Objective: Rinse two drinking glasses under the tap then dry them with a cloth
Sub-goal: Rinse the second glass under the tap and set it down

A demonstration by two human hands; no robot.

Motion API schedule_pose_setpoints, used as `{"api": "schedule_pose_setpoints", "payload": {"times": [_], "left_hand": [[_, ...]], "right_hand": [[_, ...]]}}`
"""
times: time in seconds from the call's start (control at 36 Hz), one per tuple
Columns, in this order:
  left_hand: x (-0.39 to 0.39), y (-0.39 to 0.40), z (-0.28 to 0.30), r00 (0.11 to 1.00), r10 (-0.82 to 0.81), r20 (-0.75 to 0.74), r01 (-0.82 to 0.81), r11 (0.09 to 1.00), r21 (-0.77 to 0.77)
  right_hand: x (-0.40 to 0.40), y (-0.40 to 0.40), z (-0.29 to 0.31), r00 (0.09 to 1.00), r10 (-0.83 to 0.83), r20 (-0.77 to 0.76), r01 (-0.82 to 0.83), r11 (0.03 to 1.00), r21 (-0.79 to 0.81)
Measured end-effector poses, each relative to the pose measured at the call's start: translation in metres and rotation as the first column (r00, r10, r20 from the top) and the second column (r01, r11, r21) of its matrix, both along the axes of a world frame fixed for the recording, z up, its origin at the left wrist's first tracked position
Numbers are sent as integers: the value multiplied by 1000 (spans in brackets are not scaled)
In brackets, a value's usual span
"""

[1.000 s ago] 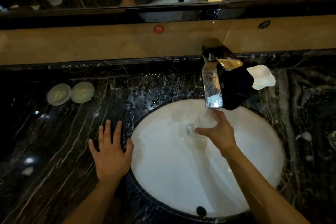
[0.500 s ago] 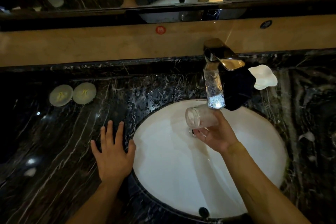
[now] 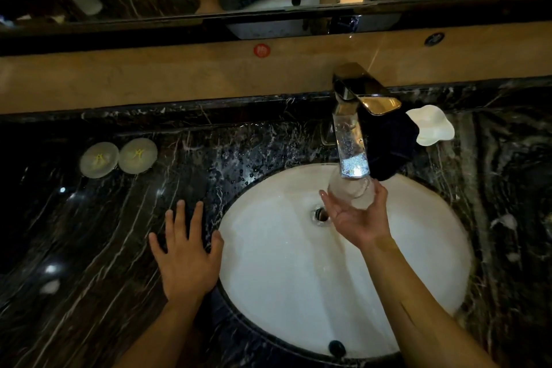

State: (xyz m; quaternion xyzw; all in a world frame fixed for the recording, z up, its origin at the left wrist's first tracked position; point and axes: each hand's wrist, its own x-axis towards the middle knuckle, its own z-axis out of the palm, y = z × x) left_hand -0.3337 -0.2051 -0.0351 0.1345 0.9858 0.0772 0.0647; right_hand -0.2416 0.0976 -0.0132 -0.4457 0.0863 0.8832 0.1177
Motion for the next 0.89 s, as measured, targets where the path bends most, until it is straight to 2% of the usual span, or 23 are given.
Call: {"api": "schedule_pose_setpoints", "payload": {"times": [0.08,0.17,0.22,0.28,0.33,0.44,0.5,0.56,0.64,0.72,0.89], "left_hand": [[0,-1,-1,1000,0,-1,0,1000,-4],[0,-1,0,1000,1,-4,-1,1000,-7],[0,0,0,1000,2,-5,-2,1000,-9],[0,0,1,1000,6,-3,-6,1000,-7],[1,0,1,1000,5,-3,-5,1000,-2],[0,0,1,1000,7,0,-7,1000,-4],[0,0,0,1000,11,3,-11,1000,-3],[0,0,0,1000,11,1,-11,1000,1],[0,1,0,1000,13,2,-13,1000,0],[0,0,0,1000,14,2,-14,1000,4],[0,-1,-1,1000,8,-4,-8,1000,-3]], "right_hand": [[3,-1,-3,999,-24,-31,24,1000,4],[7,-3,-13,992,-25,-124,17,998,-66],[11,-5,-15,986,16,-166,-35,993,-116],[14,-5,-14,977,105,-185,-125,987,-102],[16,-4,-14,958,216,-191,-226,974,-32],[10,-1,-6,877,456,-154,-412,877,248],[6,0,-3,871,479,-112,-414,837,358],[3,-1,0,884,468,-4,-416,790,451],[-1,-1,2,902,416,115,-409,738,537],[-5,-1,2,942,334,43,-310,810,498],[-8,3,3,941,332,-57,-314,925,214]]}}
